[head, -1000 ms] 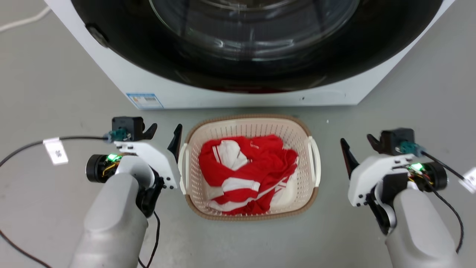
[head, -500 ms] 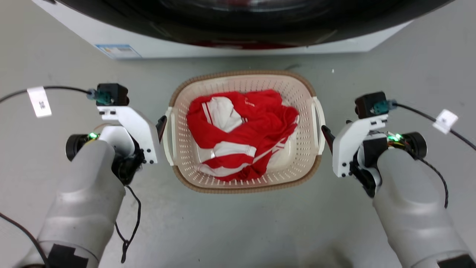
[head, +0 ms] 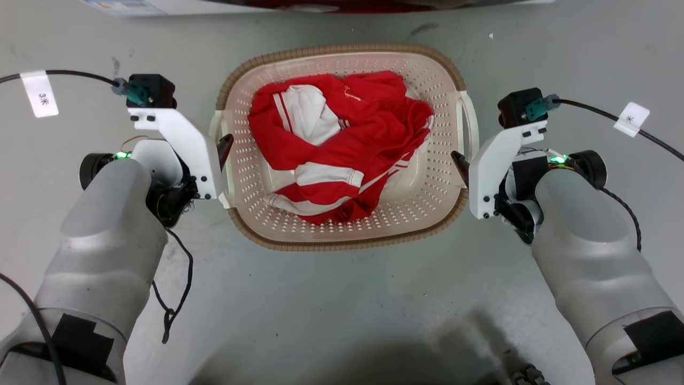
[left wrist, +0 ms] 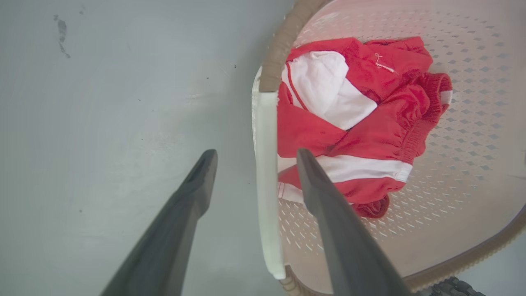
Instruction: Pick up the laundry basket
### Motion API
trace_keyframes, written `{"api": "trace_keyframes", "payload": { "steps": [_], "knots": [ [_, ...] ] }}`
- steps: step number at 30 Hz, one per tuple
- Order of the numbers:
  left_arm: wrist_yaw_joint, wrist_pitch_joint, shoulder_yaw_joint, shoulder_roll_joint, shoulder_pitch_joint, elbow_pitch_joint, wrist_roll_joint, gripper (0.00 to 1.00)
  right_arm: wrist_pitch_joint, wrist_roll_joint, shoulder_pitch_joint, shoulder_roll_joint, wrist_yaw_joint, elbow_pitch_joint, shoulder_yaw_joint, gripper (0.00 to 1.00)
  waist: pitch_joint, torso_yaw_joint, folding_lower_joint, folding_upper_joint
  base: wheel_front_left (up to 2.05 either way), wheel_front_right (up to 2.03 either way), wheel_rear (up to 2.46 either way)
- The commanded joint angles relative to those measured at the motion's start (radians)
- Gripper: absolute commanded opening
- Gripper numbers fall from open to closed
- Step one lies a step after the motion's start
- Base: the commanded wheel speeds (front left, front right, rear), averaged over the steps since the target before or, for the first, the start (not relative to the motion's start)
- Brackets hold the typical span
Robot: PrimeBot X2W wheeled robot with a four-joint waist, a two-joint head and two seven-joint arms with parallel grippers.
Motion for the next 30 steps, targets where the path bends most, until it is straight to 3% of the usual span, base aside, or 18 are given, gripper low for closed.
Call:
{"api": "trace_keyframes", "payload": {
  "steps": [1,17,18,19,20,21,30],
  "knots": [
    [0.000,-0.002,-0.017,0.003,-0.018,0.010,-0.013,1.00,-0.003,0.018,-0.027,0.002,-0.001,0.020,0.015,1.00,0.024,-0.004,-0.0002,0.0000,0.00,0.00,0.00],
    [0.000,0.002,-0.129,-0.013,-0.079,0.071,-0.093,1.00,-0.014,0.160,-0.115,0.002,-0.001,0.085,0.147,1.00,0.090,0.003,-0.0002,0.0000,0.00,0.00,0.00],
    [0.000,0.001,-0.133,-0.015,-0.082,0.073,-0.097,1.00,-0.009,0.168,-0.118,0.002,-0.001,0.091,0.151,0.84,0.093,0.004,-0.0002,0.0000,0.00,0.00,0.00],
    [0.000,0.001,-0.133,-0.015,-0.082,0.073,-0.097,1.00,-0.009,0.168,-0.118,0.002,-0.001,0.091,0.151,0.84,0.093,0.004,-0.0002,0.0000,0.00,0.00,0.00],
    [0.000,-0.001,-0.141,-0.019,-0.089,0.077,-0.110,0.18,-0.007,0.183,-0.126,0.002,-0.001,0.096,0.164,0.04,0.096,0.005,-0.0002,0.0000,0.00,0.00,0.00],
    [0.000,0.006,-0.146,-0.023,-0.089,0.078,-0.120,0.00,0.003,0.193,-0.127,0.002,-0.001,0.100,0.172,0.00,0.096,0.006,-0.0002,0.0000,0.00,0.00,0.00],
    [0.000,0.022,-0.182,-0.027,-0.096,0.079,-0.172,0.00,0.007,0.241,-0.129,0.003,0.001,0.122,0.215,0.00,0.091,0.007,-0.0002,0.0000,0.00,0.00,0.00]
  ]
}}
